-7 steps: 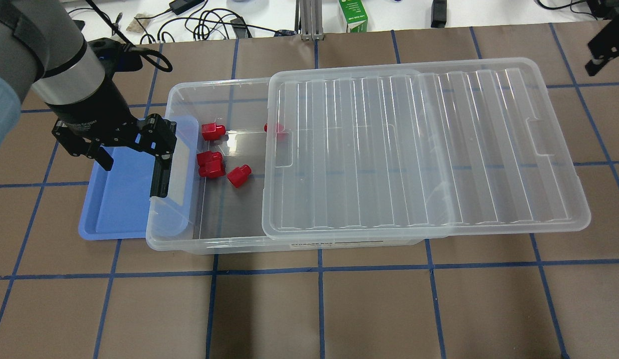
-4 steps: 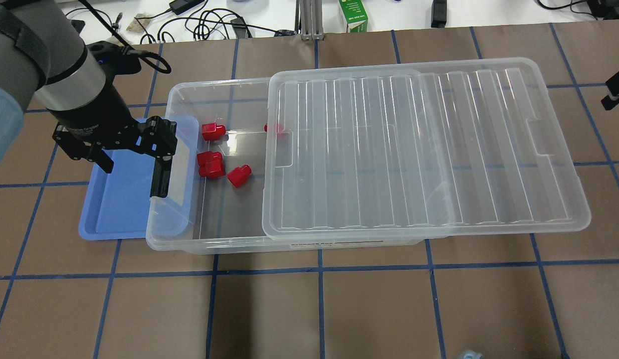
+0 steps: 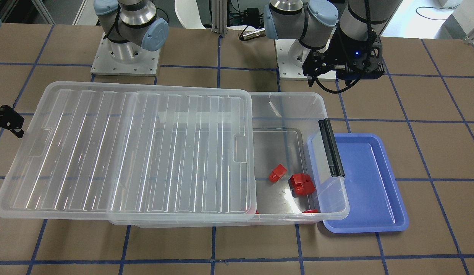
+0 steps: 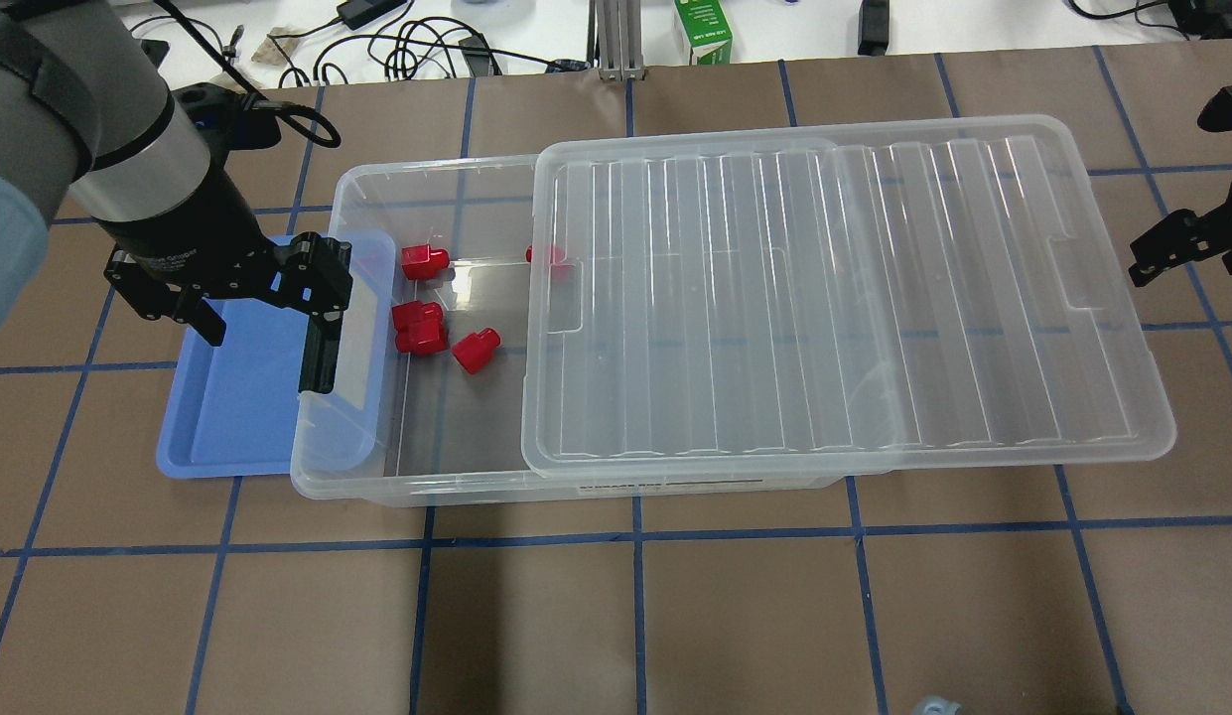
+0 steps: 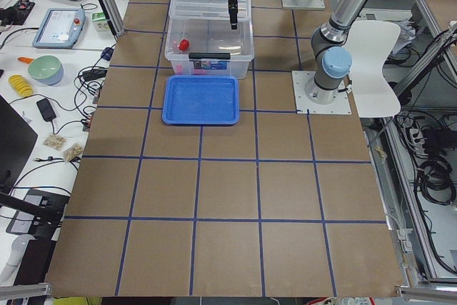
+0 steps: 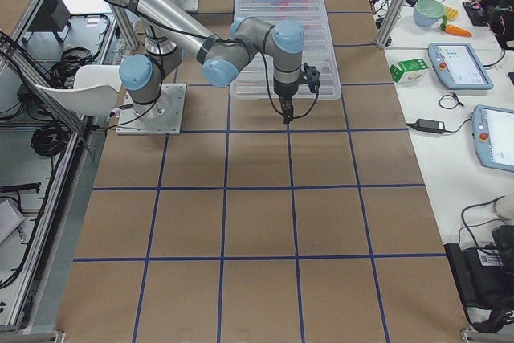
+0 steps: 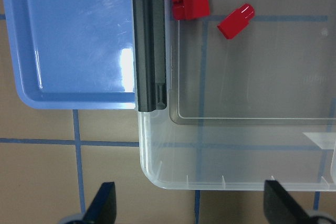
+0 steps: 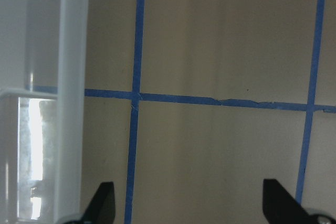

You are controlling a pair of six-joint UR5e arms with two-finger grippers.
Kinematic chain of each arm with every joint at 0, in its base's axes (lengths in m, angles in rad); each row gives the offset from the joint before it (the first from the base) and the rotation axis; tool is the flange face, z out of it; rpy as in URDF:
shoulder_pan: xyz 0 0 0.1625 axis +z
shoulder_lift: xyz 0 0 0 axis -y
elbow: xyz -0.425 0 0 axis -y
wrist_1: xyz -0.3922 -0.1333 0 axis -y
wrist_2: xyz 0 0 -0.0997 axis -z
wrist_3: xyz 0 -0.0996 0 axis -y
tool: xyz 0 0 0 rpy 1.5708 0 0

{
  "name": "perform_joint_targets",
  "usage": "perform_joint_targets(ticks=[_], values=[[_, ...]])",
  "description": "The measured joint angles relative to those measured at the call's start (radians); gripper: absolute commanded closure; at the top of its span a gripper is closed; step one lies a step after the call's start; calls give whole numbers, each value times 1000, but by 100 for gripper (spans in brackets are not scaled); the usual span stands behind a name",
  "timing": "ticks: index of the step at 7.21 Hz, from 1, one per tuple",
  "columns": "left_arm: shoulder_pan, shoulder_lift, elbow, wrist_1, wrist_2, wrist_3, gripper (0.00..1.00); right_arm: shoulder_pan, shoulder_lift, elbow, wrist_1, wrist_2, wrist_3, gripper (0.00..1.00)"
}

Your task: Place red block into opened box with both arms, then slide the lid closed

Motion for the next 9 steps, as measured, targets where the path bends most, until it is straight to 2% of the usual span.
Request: perform_joint_targets(ticks=[5, 9], values=[[0, 0, -1, 0, 3, 7, 0, 19, -2, 15, 4, 15, 23, 0], [0, 1, -1, 0, 5, 13, 0, 122, -1, 16, 5, 13, 135, 0]])
